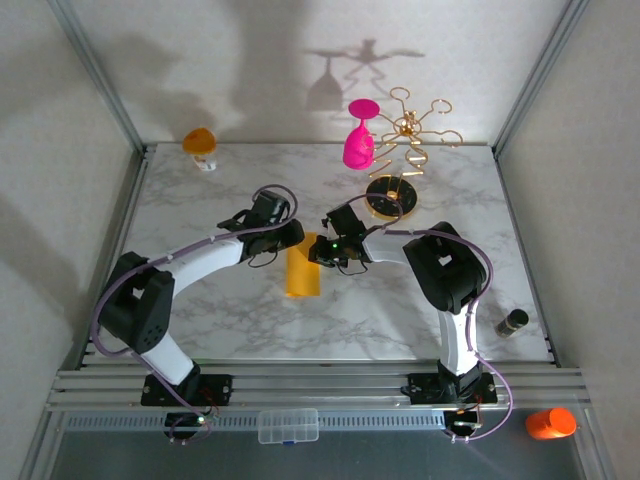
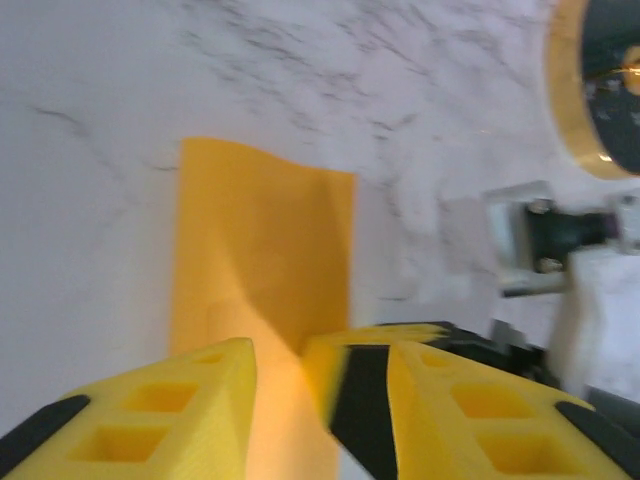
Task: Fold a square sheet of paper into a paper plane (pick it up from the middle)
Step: Hold the square sheet of paper at the center of the table, then first fold the square sheet of paper in half at the center of the table.
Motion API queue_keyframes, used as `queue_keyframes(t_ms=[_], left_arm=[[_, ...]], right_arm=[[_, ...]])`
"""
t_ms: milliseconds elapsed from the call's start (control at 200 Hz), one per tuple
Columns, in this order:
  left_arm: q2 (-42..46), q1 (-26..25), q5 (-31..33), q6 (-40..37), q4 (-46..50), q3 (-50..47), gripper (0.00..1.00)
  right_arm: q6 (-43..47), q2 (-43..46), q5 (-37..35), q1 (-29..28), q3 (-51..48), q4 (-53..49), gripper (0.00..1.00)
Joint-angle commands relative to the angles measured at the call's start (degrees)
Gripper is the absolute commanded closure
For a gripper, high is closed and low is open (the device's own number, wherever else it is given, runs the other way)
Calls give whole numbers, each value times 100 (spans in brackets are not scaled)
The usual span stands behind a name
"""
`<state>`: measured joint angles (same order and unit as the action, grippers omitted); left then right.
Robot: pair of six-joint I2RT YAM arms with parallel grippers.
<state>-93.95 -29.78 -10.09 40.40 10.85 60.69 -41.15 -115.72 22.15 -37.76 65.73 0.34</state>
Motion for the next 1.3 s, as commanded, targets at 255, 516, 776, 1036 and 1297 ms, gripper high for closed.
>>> queue_keyframes(t_ms=[255, 516, 776, 1036, 1297], left_arm=[[-650, 16, -1120, 268, -188, 122, 81], [-1010, 16, -838, 135, 157, 141, 88], [-1121, 25, -586, -29, 288, 102, 88], [-1204, 108, -504, -76, 233, -42, 88], [-1179, 379, -817, -343, -69, -421, 87]], right_arm=[[62, -692, -698, -39, -272, -762, 92], [89, -706, -794, -39, -206, -911, 92], [86, -750, -859, -39, -166, -1023, 92], [140, -762, -951, -38, -153, -1168, 92], [217, -776, -1081, -38, -166, -1331, 92]])
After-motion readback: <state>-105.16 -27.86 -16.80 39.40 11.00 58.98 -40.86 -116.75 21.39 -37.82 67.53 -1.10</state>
